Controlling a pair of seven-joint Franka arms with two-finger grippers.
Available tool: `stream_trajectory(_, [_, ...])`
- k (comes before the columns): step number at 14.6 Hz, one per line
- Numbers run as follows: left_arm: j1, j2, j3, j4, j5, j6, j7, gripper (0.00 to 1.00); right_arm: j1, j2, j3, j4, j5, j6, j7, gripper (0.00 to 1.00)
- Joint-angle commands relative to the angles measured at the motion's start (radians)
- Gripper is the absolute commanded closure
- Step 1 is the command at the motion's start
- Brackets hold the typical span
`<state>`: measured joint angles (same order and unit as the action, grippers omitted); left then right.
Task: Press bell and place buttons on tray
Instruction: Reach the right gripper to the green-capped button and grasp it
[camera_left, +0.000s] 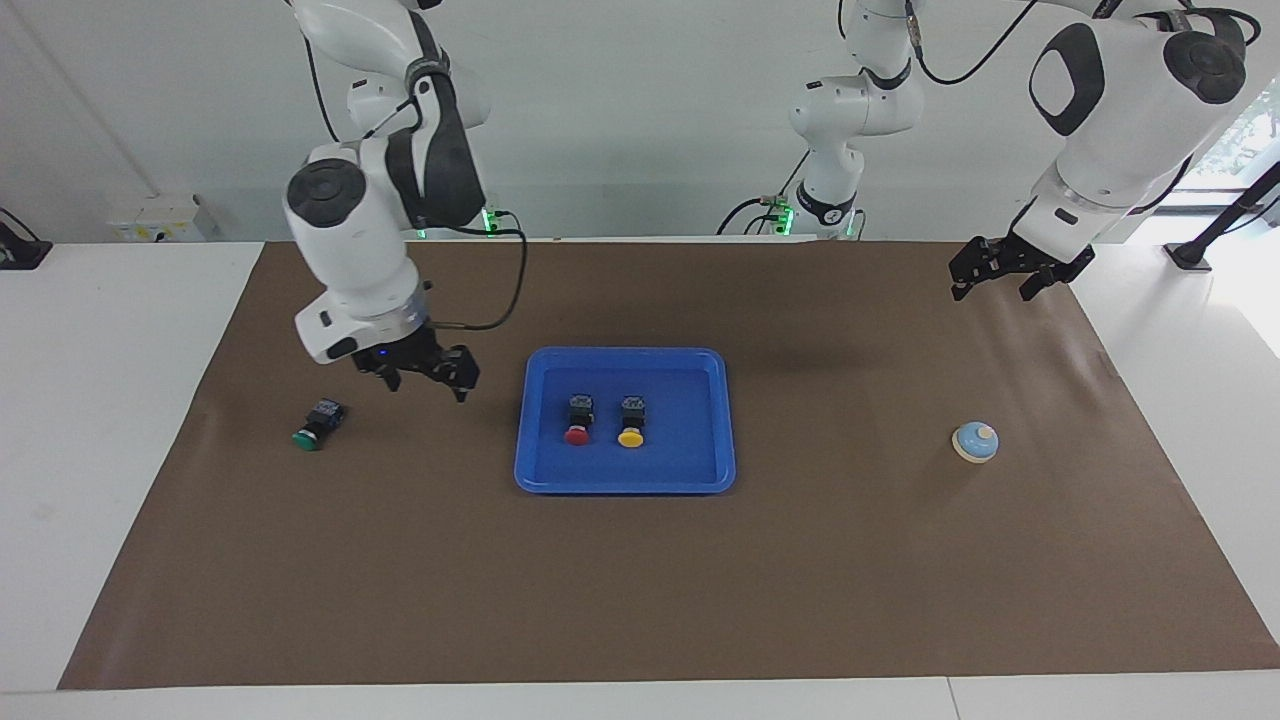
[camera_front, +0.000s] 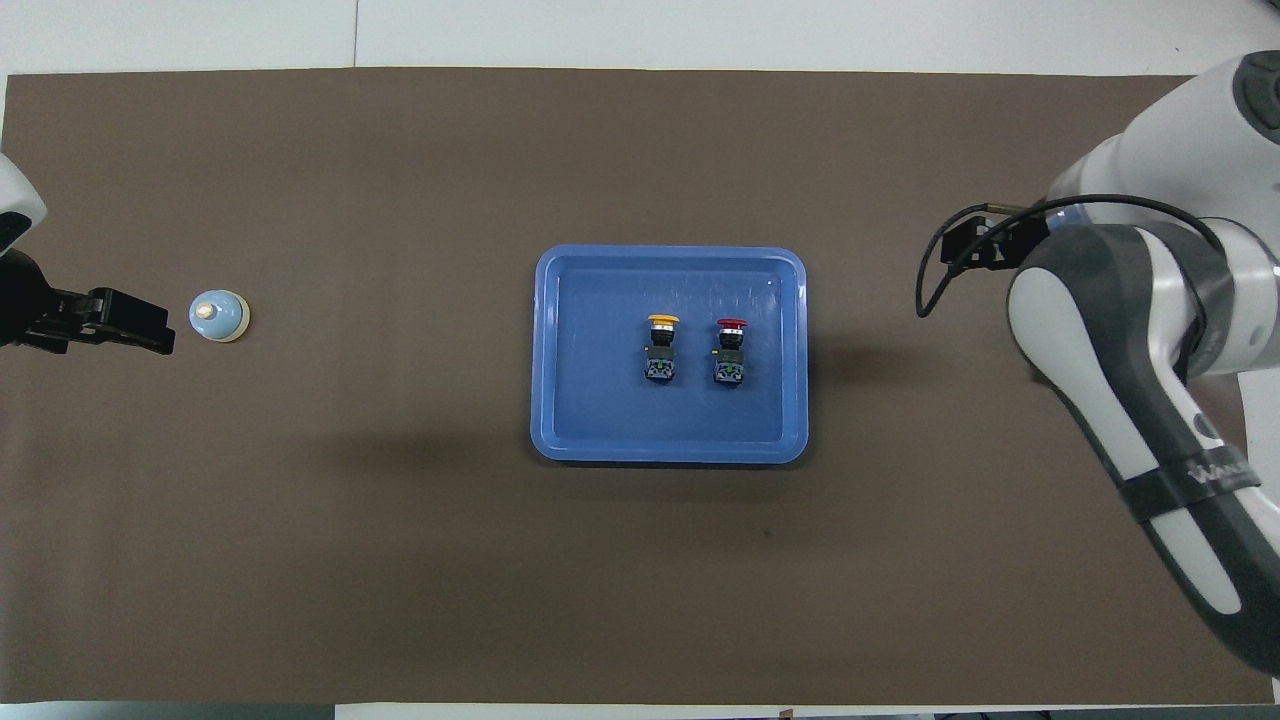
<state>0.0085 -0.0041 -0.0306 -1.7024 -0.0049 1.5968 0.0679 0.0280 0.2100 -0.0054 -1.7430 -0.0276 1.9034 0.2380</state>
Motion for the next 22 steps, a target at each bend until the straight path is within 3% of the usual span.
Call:
stream_trajectory(1, [0.004,-0.019,0.001,-0.014,0.006,0.014,0.006,0.0,-0.109,-0.04,0.016,-0.126,-0.034,0.083,-0.113,0.0])
stream_trajectory(6, [0.004,-0.019,0.001,-0.014,0.006,0.014,0.006,0.0,-0.224,-0.067,0.018,-0.38,-0.043,0.443,-0.198,0.0])
stream_trajectory(9, [0.004,-0.019,0.001,-0.014,0.006,0.012,0.006,0.0,-0.246,-0.008,0.018,-0.398,-0.043,0.529,-0.2,0.0])
stream_trajectory(14, [0.004,-0.019,0.0,-0.014,0.006,0.012,0.006,0.0,-0.281,-0.006,0.019,-0.515,-0.041,0.655,-0.21,0.0])
stream_trajectory(15, [0.004,-0.019,0.001,-0.014,0.006,0.012,0.006,0.0,-0.281,-0.008,0.021,-0.521,-0.04,0.66,-0.209,0.04])
stream_trajectory(16, [0.004,-0.019,0.001,-0.014,0.006,0.014,0.006,0.0,-0.281,-0.008,0.021,-0.521,-0.04,0.658,-0.209,0.28])
stream_trajectory(18, [0.004,-0.019,0.0,-0.014,0.006,0.014,0.006,0.0,-0.272,-0.011,0.021,-0.518,-0.04,0.645,-0.213,0.98])
stream_trajectory(22, [0.004,-0.019,0.001,-0.014,0.006,0.014,0.006,0.0,-0.258,-0.027,0.033,-0.486,-0.04,0.573,-0.218,1.0])
